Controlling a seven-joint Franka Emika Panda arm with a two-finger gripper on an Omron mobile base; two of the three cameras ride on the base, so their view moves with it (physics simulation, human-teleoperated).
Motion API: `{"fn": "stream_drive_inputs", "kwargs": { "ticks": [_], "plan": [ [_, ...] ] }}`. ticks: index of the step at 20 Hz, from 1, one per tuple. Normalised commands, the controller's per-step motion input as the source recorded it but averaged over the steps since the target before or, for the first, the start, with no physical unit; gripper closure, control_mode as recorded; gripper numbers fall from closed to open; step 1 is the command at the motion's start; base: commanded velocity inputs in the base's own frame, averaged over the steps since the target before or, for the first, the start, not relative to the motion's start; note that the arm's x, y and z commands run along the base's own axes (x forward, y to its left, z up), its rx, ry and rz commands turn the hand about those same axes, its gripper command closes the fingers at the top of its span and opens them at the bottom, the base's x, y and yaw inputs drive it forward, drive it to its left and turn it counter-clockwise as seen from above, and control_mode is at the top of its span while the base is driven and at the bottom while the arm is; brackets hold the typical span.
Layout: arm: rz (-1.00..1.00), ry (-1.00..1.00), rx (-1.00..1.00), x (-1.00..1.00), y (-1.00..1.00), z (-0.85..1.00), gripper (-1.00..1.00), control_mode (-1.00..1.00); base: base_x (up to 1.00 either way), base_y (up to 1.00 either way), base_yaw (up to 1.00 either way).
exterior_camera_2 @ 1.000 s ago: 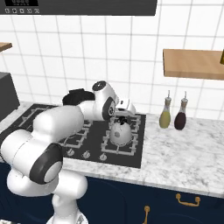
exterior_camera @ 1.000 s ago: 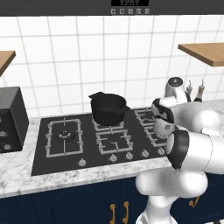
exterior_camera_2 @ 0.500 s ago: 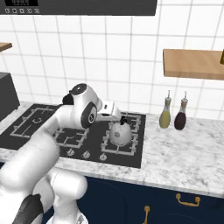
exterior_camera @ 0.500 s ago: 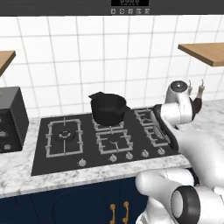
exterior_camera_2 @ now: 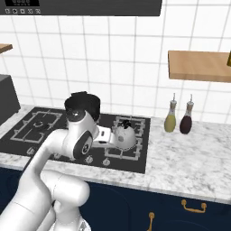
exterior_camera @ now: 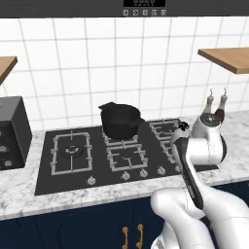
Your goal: Pick the kettle from the counter and place it on a stove burner. Then turn the burner on.
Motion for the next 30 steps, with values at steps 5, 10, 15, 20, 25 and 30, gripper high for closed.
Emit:
{"fn": "stream_drive_inputs", "kwargs": {
  "ticks": [5, 10, 15, 20, 25, 30],
  "plan": [
    [0.16, 0.01, 0.12, 0.18, 0.22, -0.53, -1.00, -1.00, 0.00, 0.00, 0.00],
    [0.02, 0.00, 0.00, 0.25, 0.04, -0.14, -1.00, -1.00, 0.00, 0.00, 0.00],
    [-0.03, 0.26, -0.09, 0.02, 0.00, -0.45, -1.00, -1.00, 0.00, 0.00, 0.00],
    [-0.06, 0.23, 0.01, 0.22, 0.03, -0.28, -1.00, -1.00, 0.00, 0.00, 0.00],
    [-0.03, 0.03, 0.04, 0.09, 0.00, -0.20, -1.00, -1.00, 0.00, 0.00, 0.00],
    [-0.05, 0.00, 0.00, 0.14, 0.00, -0.43, -1.00, -1.00, 0.00, 0.00, 0.00]
  ]
}}
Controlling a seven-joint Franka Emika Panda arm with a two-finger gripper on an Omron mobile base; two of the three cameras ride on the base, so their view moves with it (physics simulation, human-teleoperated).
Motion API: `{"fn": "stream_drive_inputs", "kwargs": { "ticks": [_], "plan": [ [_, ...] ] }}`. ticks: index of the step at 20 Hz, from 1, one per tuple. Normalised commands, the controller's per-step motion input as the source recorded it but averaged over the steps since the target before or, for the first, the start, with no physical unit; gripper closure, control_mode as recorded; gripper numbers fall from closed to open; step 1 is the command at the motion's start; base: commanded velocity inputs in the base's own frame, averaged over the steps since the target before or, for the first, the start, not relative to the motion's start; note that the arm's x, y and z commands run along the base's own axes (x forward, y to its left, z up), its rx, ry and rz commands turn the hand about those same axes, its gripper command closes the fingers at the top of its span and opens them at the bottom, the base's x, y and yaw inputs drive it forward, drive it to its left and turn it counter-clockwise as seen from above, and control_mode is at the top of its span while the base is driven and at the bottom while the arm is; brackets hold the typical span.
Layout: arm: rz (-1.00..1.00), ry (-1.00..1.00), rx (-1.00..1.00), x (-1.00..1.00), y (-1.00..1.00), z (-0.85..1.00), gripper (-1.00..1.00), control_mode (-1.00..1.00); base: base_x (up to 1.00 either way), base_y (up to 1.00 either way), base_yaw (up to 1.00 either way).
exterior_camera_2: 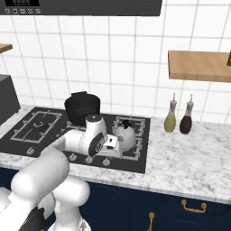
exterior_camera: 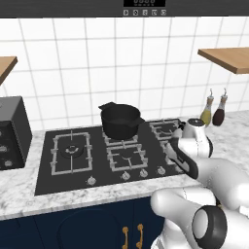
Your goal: Pick the kettle from the counter and place it on a stove burner. Then turn the burner on.
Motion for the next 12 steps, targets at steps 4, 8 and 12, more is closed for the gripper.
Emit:
{"fn": "stream_drive_inputs", "kwargs": {
  "ticks": [4, 8, 12],
  "plan": [
    [-0.04, -0.01, 0.00, 0.00, 0.00, -0.50, -1.00, -1.00, 0.00, 0.00, 0.00],
    [-0.04, -0.03, 0.00, 0.03, 0.00, -0.33, -1.00, -1.00, 0.00, 0.00, 0.00],
    [-0.03, -0.05, 0.00, 0.31, 0.00, -0.16, -1.00, -1.00, 0.00, 0.00, 0.00]
  ]
}}
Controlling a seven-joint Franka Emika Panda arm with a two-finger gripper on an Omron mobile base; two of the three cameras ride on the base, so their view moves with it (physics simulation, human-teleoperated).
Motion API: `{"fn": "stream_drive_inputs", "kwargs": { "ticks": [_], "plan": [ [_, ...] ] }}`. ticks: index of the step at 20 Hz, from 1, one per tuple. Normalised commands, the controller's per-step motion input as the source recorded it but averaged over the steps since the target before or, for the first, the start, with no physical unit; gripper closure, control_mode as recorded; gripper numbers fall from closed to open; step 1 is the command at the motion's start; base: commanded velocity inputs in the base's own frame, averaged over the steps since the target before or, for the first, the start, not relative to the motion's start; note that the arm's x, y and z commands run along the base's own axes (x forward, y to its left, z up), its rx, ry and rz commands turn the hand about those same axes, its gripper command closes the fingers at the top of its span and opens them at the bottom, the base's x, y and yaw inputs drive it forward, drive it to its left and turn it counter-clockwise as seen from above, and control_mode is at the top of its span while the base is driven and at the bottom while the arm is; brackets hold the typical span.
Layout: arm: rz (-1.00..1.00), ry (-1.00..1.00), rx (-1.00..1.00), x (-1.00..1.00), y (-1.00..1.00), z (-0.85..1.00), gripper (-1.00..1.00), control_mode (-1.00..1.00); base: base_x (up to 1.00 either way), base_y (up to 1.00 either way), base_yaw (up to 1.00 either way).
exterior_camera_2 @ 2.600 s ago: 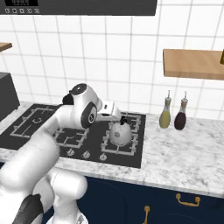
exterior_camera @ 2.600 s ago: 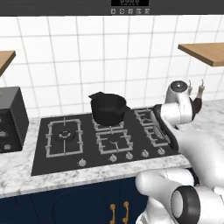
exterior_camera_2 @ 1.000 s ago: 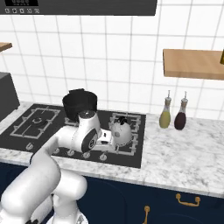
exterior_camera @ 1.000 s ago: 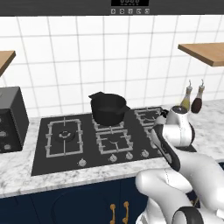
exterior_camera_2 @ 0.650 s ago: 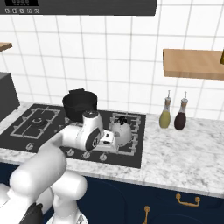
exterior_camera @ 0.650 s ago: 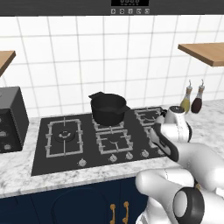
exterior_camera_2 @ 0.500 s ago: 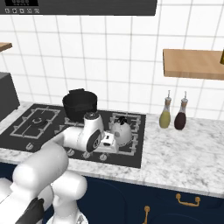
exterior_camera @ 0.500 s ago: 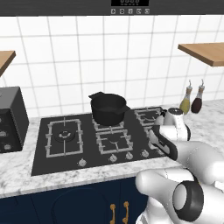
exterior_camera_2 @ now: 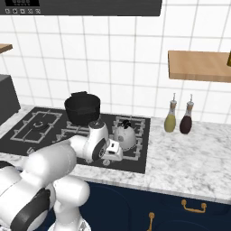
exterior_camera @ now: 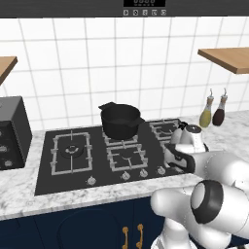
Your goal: Pick the kettle from the counter and place it on a stove burner. Then turn the burner on.
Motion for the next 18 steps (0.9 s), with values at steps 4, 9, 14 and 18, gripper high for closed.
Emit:
{"fn": "stream_drive_inputs", "kwargs": {
  "ticks": [4, 9, 14, 18],
  "plan": [
    [-0.01, -0.03, 0.00, 0.28, 0.00, -0.13, -1.00, -1.00, 0.00, 0.00, 0.00],
    [0.00, -0.01, 0.00, 0.10, 0.00, -0.22, -1.00, -1.00, 0.00, 0.00, 0.00],
    [0.00, 0.00, 0.00, 0.00, 0.00, -0.17, -1.00, -1.00, 0.00, 0.00, 0.00],
    [0.00, 0.00, 0.00, -0.02, 0.00, 0.00, -1.00, -1.00, 0.00, 0.00, 0.00]
  ]
}}
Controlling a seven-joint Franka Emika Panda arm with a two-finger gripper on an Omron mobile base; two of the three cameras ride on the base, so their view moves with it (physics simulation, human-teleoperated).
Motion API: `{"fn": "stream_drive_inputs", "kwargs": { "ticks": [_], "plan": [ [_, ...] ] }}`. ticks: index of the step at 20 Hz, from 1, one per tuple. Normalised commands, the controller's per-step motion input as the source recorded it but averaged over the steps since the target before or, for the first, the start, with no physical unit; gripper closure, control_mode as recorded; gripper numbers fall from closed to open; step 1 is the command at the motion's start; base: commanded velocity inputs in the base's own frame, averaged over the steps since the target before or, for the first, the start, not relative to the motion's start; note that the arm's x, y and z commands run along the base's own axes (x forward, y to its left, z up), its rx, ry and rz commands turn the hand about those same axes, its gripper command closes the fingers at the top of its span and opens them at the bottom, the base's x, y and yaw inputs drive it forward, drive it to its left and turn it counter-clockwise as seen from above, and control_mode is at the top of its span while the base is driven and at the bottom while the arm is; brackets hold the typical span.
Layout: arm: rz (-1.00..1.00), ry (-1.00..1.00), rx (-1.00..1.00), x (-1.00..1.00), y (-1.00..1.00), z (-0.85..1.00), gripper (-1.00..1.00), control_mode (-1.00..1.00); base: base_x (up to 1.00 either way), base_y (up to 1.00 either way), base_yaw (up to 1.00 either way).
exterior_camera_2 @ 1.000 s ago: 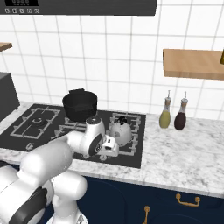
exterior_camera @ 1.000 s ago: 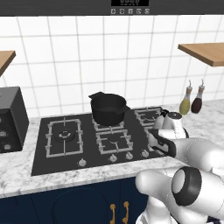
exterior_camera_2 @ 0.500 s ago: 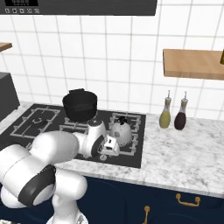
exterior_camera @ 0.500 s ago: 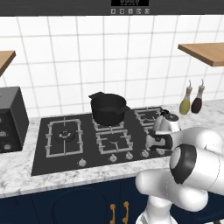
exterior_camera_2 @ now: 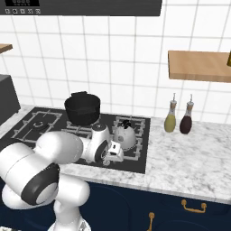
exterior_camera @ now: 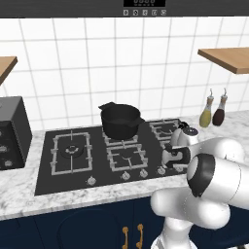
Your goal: Pick the kettle from the counter and place it on a stove burner. Then turn the burner on.
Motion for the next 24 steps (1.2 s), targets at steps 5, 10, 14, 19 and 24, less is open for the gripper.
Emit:
{"fn": "stream_drive_inputs", "kwargs": {
  "ticks": [5, 10, 14, 19, 24],
  "plan": [
    [0.00, -0.02, 0.00, -0.08, 0.00, 0.00, 1.00, -1.00, 0.00, 0.00, 0.00],
    [0.00, -0.01, 0.00, 0.00, 0.00, 0.00, 1.00, -1.00, 0.00, 0.00, 0.00],
    [0.03, -0.12, -0.02, -0.06, 0.01, 0.00, 1.00, -1.00, 0.00, 0.00, 0.00],
    [0.12, -0.17, -0.03, -0.17, 0.03, 0.00, 1.00, -1.00, 0.00, 0.00, 0.00],
    [0.20, -0.24, -0.09, -0.21, 0.11, 0.00, 1.00, -1.00, 0.00, 0.00, 0.00]
  ]
}}
